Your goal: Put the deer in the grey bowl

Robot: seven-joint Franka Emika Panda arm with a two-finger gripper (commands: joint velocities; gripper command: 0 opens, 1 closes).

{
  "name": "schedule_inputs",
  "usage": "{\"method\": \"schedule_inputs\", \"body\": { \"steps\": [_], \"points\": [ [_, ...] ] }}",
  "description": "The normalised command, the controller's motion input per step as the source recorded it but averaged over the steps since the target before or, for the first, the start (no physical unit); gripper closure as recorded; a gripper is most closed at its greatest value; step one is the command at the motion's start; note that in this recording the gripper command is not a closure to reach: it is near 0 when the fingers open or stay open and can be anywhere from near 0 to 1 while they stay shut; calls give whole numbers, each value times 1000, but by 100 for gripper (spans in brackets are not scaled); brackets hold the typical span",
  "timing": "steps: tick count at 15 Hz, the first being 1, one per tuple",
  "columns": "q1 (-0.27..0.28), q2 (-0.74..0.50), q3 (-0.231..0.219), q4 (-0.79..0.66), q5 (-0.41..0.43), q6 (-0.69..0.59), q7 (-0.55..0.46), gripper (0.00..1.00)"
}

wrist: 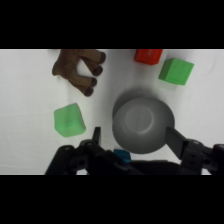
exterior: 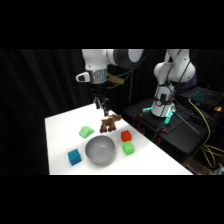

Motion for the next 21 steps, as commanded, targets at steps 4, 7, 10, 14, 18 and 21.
{"method": "schedule_inputs", "body": {
  "steps": [4,7,10,14,18,21],
  "points": [
    [-72,46,-20,70,59,-17,-113,0],
    [-179,91,-107,157,149,24,-371,0],
    [-221,98,-134,169,213,27,-487,0],
    [-169,116,-90,107,232,92,-379,0],
    [-104,124,-38,-62,221,282,-226,0],
    [-119,60,-47,-213,162,399,-224,0]
  ]
}}
